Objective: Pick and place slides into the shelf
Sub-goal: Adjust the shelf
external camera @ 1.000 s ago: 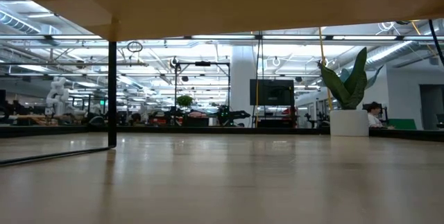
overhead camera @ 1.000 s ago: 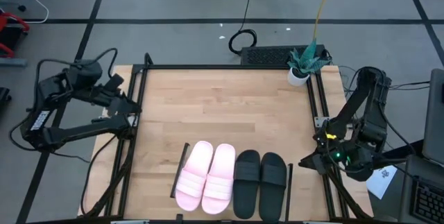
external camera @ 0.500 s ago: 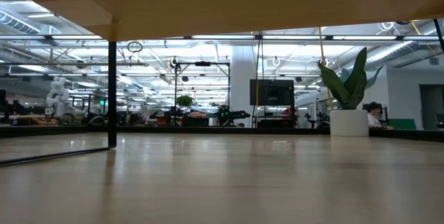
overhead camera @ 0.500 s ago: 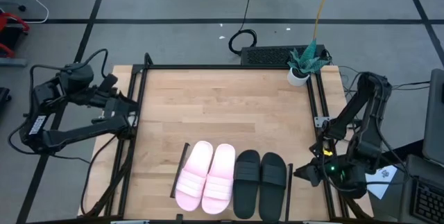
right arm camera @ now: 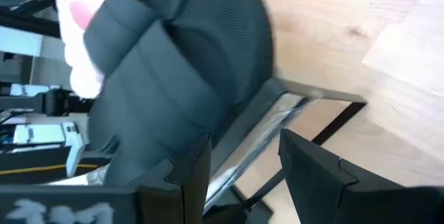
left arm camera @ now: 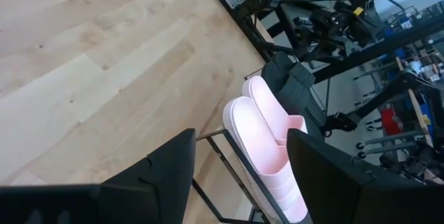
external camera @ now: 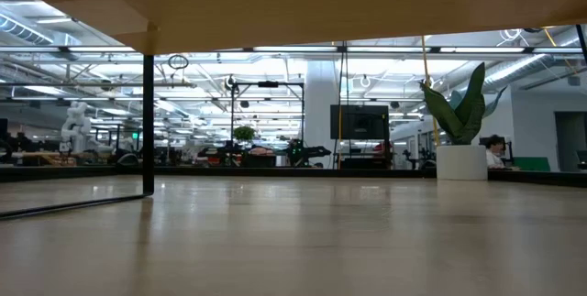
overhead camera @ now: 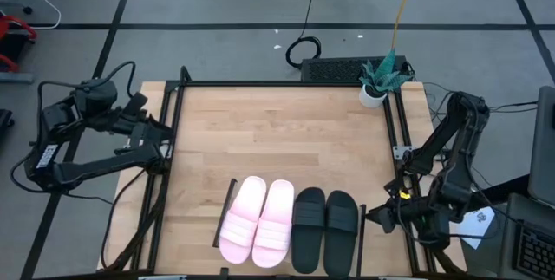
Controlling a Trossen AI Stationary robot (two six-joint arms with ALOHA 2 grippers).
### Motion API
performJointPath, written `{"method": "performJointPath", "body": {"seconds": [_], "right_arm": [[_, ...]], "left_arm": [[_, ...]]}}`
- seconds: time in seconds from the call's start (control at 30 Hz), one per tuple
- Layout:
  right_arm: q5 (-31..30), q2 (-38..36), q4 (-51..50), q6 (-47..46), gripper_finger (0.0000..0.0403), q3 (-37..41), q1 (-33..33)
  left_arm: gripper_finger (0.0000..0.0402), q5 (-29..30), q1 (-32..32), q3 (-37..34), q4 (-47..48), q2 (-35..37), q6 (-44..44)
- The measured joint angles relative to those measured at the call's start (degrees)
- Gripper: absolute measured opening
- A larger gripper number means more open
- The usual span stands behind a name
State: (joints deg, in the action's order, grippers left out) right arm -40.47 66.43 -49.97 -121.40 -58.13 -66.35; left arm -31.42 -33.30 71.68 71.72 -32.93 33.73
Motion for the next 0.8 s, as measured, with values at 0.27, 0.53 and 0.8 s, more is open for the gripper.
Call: {"method": "performJointPath", "body": {"seconds": [0.27,0.53,0.8], "right_arm": [[-1.22,-0.61,11.09,-0.40,0.0160,6.59,0.00],[-4.54,-0.61,16.92,2.13,0.0160,8.96,0.71],[-4.33,-0.63,16.44,3.62,0.0160,8.96,1.84]], "left_arm": [[0.0228,0.02,0.00,0.00,-0.02,0.00,0.03],[0.0228,0.00,0.00,0.00,-0.41,0.00,0.18],[0.0228,-0.04,0.00,0.00,-2.49,0.00,0.97]]}}
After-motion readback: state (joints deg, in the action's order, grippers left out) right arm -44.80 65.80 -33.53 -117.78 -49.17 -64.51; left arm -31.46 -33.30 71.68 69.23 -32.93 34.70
